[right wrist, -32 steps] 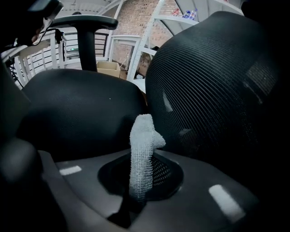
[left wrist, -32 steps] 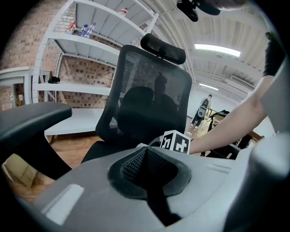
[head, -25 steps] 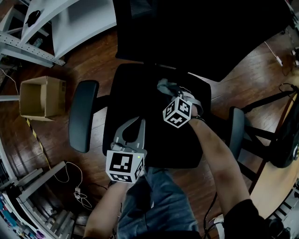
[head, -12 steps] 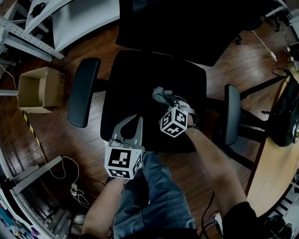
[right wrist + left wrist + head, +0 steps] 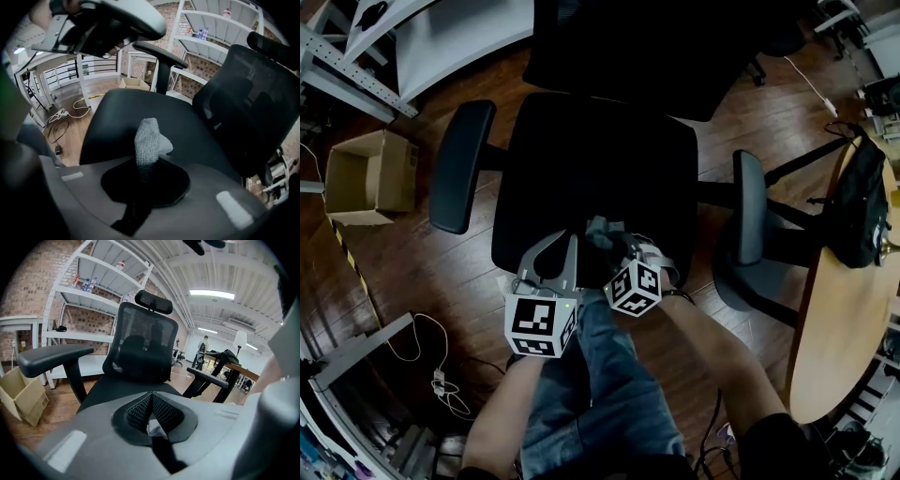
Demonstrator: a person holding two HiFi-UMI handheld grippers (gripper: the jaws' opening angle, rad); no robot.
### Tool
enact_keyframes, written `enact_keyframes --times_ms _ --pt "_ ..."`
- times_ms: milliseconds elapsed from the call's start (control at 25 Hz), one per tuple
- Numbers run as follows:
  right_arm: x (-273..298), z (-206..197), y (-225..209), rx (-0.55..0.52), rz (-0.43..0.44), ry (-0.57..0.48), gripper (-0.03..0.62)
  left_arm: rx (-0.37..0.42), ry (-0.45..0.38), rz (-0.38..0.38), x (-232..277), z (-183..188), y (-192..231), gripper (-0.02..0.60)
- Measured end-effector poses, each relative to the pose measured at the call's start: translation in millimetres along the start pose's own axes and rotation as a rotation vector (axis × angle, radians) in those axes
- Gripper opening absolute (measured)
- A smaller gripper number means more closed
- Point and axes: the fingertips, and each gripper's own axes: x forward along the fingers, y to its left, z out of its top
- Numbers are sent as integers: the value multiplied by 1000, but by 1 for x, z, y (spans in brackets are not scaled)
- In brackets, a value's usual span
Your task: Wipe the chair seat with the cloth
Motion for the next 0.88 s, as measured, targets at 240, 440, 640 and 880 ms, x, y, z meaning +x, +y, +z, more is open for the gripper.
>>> enact_keyframes --times_ms 240,440,640,880 --pt "-16 -2 59 27 70 -14 17 -28 -16 -14 0 -5 -3 3" --pt "-25 -1 89 22 123 -21 17 -31 -10 -20 -1 -12 -3 3" --pt "-31 -3 97 17 134 -21 17 -25 -9 -24 -3 -11 -2 3" --pt "-48 18 55 -4 78 -98 17 -30 -11 -19 -3 -8 -1 3"
